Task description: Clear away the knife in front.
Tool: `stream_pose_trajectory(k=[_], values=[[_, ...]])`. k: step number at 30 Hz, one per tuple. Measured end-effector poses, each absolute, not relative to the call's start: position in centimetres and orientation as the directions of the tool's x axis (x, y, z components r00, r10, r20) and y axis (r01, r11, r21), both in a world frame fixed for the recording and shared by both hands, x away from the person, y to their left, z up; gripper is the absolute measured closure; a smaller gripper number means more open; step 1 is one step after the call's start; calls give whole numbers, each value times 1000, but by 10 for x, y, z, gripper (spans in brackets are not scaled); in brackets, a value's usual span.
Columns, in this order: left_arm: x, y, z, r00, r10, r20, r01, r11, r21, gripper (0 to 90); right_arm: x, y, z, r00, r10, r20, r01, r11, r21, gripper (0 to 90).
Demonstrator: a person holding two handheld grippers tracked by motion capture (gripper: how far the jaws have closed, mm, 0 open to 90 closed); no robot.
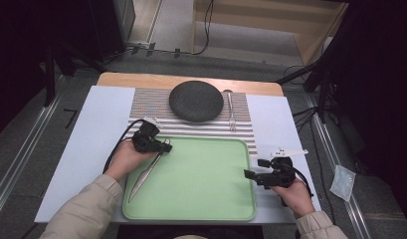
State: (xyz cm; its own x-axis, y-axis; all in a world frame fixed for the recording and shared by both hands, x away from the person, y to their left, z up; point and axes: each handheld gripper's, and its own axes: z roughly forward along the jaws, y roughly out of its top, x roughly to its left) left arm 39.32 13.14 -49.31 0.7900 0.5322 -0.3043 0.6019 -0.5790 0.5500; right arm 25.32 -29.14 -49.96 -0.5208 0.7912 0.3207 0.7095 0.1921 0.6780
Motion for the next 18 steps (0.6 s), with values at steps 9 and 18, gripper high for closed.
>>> stream_pose_trajectory(k=[9, 18], values=[[395, 145, -492, 772, 553, -311, 622, -561, 546, 900, 254, -291, -499, -521, 790, 324, 713, 193, 675, 155], [394, 155, -492, 764, 564, -314, 632, -556, 539, 899, 254, -291, -500, -519, 791, 325, 710, 187, 678, 155]])
